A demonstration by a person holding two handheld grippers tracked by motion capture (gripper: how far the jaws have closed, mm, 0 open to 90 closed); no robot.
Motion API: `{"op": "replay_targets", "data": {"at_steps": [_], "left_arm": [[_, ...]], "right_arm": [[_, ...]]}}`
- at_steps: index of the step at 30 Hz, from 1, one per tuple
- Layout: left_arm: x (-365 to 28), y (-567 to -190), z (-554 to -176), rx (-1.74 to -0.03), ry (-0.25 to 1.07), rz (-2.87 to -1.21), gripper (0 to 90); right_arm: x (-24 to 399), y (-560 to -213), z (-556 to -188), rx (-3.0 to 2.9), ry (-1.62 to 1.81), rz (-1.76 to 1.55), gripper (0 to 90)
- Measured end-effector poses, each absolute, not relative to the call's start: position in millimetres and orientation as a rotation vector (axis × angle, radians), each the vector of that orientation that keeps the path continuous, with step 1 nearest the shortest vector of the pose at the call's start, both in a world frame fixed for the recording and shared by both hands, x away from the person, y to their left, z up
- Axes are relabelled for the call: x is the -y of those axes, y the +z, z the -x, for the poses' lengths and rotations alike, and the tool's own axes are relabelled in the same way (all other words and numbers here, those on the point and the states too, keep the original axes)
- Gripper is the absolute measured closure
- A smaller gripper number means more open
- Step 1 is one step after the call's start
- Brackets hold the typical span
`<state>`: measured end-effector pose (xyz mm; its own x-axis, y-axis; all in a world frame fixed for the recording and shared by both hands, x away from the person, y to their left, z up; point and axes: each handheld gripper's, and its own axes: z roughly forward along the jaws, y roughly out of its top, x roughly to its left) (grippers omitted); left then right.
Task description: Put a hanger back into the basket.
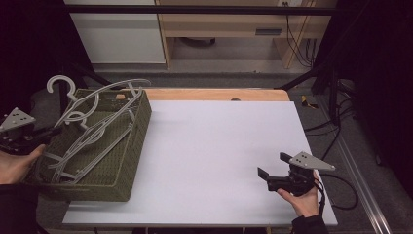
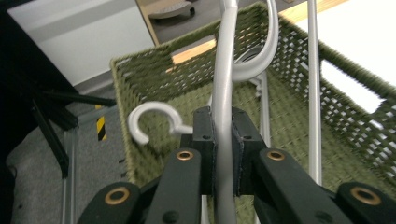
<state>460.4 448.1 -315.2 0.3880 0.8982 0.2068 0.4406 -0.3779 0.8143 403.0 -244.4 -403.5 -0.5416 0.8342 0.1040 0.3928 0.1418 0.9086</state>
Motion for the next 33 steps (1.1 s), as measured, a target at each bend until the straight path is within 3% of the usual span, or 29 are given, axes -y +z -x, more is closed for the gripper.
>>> {"op": "replay_targets", "data": {"at_steps": [18,33], "left_arm": [[-464,-339,-467,-1.260,0.891,-2.016,83.0],[-447,-368,-476,-1.313,0.798,-2.098,82.8]], "right_arm": [[245,-404,-403,-2.007,1.370,-1.169,2.8],[244,-404,-403,-2.009,1.367,-1.174,2.7]]}}
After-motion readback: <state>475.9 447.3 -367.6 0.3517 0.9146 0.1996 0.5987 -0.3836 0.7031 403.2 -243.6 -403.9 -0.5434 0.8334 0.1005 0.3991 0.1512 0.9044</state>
